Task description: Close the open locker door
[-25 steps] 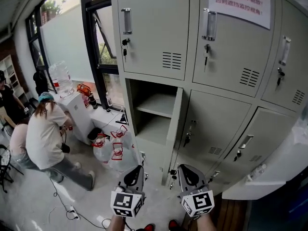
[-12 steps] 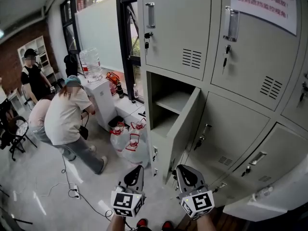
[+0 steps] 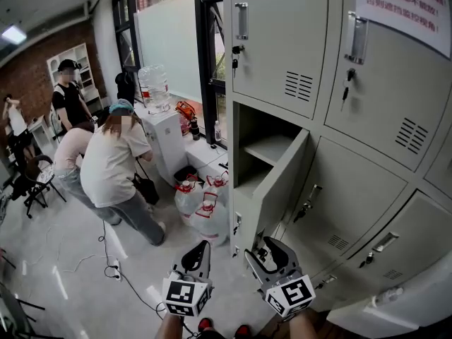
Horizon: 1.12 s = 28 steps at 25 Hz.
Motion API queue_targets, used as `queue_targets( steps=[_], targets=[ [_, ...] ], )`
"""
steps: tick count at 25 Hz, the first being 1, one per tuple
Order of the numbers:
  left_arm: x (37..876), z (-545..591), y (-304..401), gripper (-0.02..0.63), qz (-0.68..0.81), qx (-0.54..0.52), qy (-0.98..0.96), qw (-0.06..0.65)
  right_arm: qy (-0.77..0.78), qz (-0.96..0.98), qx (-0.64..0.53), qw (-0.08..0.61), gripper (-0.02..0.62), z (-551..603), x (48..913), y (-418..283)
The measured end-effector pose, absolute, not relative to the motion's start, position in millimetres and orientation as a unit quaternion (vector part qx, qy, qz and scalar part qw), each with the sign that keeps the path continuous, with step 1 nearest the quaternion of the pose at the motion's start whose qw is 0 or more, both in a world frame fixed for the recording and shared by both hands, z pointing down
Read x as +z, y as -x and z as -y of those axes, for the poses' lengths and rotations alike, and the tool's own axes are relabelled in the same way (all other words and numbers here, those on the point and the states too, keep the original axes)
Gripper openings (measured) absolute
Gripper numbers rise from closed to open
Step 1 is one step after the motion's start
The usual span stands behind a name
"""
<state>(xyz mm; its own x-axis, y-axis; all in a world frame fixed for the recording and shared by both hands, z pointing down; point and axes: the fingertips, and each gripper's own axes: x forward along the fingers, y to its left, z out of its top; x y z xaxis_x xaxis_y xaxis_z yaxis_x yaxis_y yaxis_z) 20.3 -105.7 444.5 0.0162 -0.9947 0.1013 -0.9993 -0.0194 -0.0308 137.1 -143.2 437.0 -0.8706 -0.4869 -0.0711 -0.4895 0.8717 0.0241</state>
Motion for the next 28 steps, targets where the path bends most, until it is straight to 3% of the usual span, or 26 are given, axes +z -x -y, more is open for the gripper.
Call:
queue_targets(
  steps=[7,14,28],
  targets=[
    [444,99,-13,0.021,0.712,0.046,-0.7,0.025,0.237,-0.971,0.02,0.022,0.214,143,437,-129],
    [441,97,-8,0.021,0.719,0.042,-0.694,0.02,0.248,-0.968,0.023,0.014,0.127,149,440,-127],
    [439,106,16,0.021,0.725,0.037,-0.687,0.021,0.241,-0.97,0.03,0.0,0.121,156,439,-98]
  ],
)
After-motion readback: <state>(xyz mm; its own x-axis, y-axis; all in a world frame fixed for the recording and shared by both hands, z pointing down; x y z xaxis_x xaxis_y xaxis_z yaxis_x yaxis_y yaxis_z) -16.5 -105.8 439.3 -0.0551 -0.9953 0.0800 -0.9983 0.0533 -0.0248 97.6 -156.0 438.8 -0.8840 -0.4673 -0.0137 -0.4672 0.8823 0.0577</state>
